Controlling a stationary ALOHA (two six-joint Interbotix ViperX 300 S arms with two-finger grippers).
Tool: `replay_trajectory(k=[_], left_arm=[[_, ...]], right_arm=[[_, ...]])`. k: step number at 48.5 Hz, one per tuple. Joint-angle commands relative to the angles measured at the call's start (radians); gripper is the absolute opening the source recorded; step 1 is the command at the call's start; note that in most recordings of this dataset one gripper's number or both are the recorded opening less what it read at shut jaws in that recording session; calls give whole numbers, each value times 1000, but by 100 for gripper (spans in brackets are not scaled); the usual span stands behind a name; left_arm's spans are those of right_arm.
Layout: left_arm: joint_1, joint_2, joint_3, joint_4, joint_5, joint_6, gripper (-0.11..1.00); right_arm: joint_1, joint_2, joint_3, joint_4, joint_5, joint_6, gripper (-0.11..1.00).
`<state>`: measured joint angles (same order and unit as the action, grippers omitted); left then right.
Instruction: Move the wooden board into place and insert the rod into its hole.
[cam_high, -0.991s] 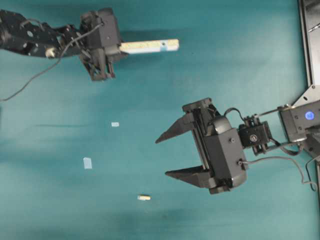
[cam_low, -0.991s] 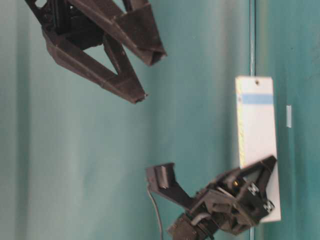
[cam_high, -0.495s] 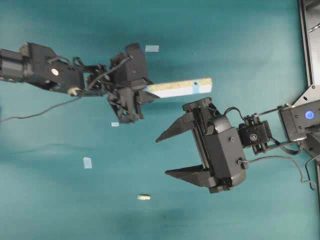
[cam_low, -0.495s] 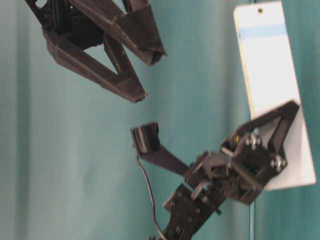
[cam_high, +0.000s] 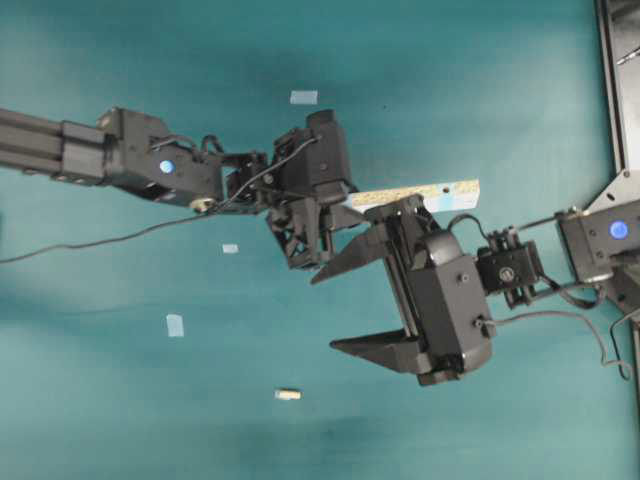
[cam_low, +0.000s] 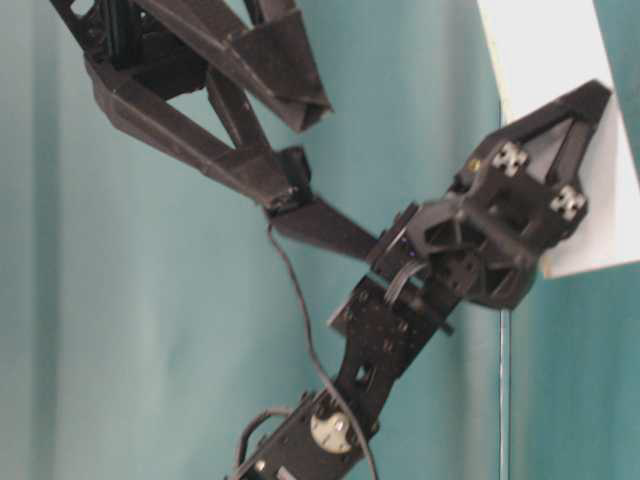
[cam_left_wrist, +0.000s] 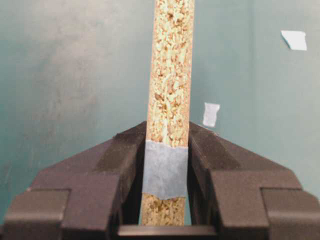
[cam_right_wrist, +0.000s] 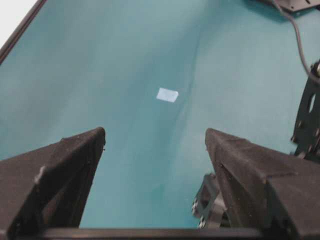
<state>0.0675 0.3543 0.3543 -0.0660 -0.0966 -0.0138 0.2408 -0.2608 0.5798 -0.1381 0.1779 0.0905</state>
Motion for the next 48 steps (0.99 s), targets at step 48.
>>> replay_trajectory(k=[48], left_arm=[[-54, 170, -258, 0, 74, 2, 23]], right_arm=[[-2, 11, -25, -6, -29, 0, 93]])
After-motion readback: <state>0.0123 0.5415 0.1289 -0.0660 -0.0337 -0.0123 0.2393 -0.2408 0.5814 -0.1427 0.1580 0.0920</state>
